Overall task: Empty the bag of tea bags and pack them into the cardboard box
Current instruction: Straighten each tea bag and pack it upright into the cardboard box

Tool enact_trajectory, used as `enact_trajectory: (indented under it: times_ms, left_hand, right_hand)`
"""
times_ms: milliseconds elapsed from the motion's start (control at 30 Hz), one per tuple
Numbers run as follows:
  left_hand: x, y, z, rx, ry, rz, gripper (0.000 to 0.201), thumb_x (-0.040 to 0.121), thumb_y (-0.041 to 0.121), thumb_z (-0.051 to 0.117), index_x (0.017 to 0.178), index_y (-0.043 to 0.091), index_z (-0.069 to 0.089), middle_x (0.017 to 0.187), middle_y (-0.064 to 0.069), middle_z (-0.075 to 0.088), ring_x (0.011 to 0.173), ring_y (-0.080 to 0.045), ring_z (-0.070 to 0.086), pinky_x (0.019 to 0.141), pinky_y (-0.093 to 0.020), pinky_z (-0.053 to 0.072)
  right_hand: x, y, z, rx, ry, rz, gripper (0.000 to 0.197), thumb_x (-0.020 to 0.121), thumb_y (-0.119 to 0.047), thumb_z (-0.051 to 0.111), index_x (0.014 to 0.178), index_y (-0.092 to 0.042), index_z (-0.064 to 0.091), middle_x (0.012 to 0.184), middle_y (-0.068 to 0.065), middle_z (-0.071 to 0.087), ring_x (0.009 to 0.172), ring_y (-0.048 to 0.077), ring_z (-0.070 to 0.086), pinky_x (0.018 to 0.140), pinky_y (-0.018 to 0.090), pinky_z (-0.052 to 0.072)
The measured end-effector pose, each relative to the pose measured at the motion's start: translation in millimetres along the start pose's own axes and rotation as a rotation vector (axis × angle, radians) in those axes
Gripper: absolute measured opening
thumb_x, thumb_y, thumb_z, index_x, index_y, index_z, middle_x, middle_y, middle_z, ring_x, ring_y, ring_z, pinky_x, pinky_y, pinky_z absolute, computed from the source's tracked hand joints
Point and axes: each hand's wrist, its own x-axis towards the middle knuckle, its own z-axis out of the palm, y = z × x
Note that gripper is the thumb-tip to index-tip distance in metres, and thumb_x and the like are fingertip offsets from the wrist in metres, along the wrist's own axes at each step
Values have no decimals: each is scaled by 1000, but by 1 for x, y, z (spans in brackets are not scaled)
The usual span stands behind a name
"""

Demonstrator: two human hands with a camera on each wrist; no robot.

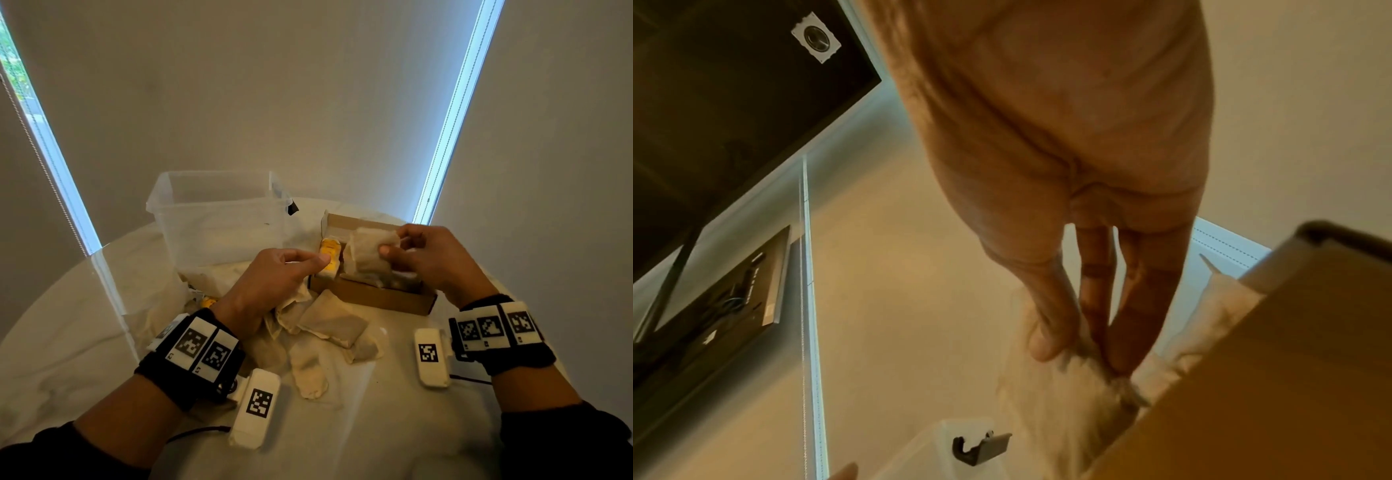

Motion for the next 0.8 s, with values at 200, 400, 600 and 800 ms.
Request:
enact_trajectory:
  times_ms: [200,400,600,800]
  left_hand:
    - [2,-4,-1,1,-28,-29,24,95,46,76,105,27,86,101,18,82,94,8,73,89,-21,55]
    - [2,-4,-1,29,-39,-51,29,96,51,73,107,27,86,104,16,82,97,3,74,84,-18,53]
    - [3,-5,-1,55,-57,-68,29,95,53,73,108,30,86,108,17,81,105,1,73,90,-21,54]
    - [-1,-2,3,64,-137,-85,23,99,45,71,108,30,85,103,13,82,101,-5,76,93,-23,59]
  right_hand:
    - [6,-2,9,-81,-202,149,18,95,-14,79,111,-19,71,101,6,75,88,19,75,73,24,61]
    - [15,-3,15,-17,-210,282,25,95,-6,78,117,-8,68,101,14,76,74,19,75,66,24,64]
    - [15,-4,11,-116,-12,185,29,94,-20,82,118,-21,66,110,1,71,83,19,77,68,27,63]
    - [12,-13,13,-227,-129,-26,13,97,-20,77,106,-30,78,106,-8,72,93,13,72,69,16,55]
